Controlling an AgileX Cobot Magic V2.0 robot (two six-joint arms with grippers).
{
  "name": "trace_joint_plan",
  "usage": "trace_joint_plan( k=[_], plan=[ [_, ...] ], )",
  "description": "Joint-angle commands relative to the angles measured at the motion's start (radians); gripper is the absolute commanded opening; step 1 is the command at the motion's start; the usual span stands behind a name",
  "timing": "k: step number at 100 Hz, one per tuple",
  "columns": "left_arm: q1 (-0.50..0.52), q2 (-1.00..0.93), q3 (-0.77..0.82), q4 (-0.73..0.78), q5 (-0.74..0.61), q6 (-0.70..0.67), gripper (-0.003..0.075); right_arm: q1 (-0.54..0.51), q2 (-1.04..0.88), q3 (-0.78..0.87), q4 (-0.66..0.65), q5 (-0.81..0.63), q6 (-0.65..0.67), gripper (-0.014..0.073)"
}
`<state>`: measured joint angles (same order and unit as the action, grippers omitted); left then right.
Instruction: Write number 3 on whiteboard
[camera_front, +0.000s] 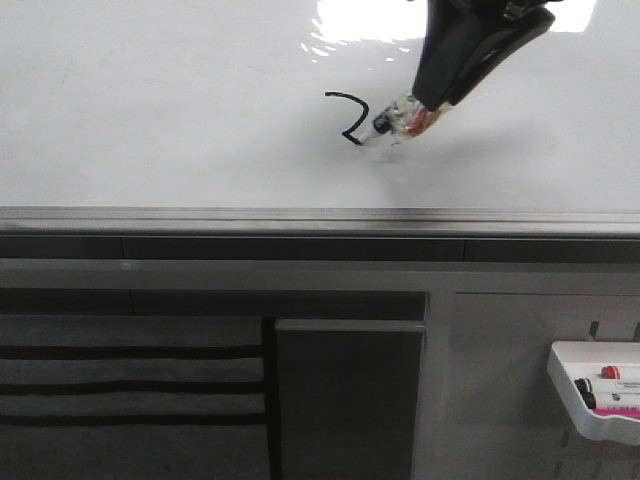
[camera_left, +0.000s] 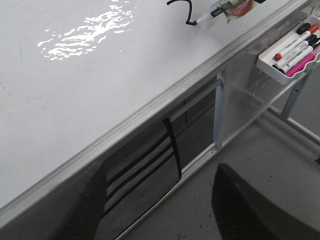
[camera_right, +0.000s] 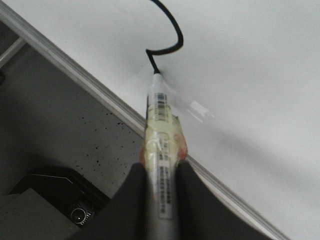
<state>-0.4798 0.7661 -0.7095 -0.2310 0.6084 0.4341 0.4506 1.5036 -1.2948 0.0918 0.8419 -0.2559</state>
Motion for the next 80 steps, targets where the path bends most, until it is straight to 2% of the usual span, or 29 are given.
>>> trace_joint_plan(
  k=[1,25,38,49,63,80],
  plan=[
    [0.003,-0.006,-0.026,-0.021,-0.071,-0.012,0.0417,-0.014,-0.03,0.007,-0.059,-0.04,0.015,0.0003],
    [0.003,-0.006,-0.026,-0.021,-0.071,-0.012,0.0417,0.076,0.029,0.039,-0.033,-0.267,0.015,0.0003],
    [0.003,-0.006,-0.026,-0.021,-0.071,-0.012,0.0417,0.078,-0.004,0.042,0.006,-0.23,0.012,0.0003],
    [0.003,-0.006,-0.026,-0.021,-0.071,-0.012,0.0417,0.125,-0.11,0.103,0.067,-0.235,-0.072,0.0003],
    [0.003,-0.006,-0.026,-0.021,-0.071,-0.012,0.0417,0.187,-0.266,0.208,0.069,-0.266,-0.082,0.0003],
    [0.003,-0.006,-0.026,-0.021,-0.071,-0.012,0.0417,0.206,-0.404,0.271,0.069,-0.253,-0.151,0.0003]
  ],
)
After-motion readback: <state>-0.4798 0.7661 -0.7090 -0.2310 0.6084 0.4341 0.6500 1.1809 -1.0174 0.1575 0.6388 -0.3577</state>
